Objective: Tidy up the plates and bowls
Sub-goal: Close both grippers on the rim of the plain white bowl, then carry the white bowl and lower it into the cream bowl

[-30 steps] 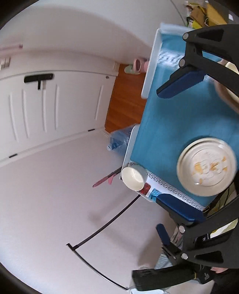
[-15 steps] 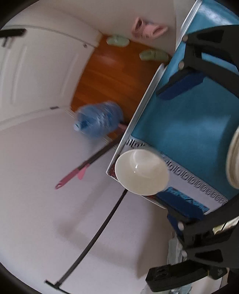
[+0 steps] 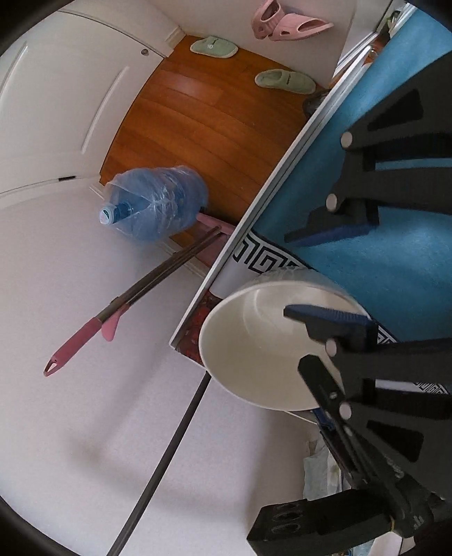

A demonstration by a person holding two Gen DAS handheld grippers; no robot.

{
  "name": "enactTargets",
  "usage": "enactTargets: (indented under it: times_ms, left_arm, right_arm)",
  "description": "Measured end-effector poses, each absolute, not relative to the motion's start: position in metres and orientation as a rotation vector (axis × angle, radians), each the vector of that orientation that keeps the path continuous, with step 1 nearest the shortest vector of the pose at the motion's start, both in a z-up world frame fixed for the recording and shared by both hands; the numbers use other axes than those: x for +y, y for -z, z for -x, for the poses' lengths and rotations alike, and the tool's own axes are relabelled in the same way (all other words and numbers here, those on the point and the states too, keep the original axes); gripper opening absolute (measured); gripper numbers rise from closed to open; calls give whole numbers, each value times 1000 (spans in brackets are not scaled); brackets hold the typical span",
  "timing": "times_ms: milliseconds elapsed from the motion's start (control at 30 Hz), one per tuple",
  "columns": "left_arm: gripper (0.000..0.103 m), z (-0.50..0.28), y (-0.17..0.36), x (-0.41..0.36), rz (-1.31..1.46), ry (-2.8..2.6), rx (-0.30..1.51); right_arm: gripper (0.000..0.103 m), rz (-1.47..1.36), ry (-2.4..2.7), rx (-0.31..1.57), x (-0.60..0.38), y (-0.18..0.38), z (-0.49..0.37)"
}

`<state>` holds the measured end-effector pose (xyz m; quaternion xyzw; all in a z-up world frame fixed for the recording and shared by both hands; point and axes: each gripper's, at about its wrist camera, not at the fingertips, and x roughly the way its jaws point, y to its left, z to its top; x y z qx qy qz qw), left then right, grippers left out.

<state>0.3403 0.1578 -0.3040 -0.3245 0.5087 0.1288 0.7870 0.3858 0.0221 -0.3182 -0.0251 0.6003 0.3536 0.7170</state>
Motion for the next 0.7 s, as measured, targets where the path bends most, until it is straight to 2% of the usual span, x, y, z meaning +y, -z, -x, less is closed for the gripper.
enactTargets:
  times_ms: [33,333,700]
  left_arm:
    - [18,-341,304,158,696,-278,1097]
    - [18,-337,291,144,611,-279,1095]
    - [18,-307,216,79,455,-176,1015]
  right_arm:
    - [15,41,-800,1334,23,320,-385]
    - [14,37,-788,1287,19,315,-377]
    - [14,-43,-734,1164,-37,256,-340]
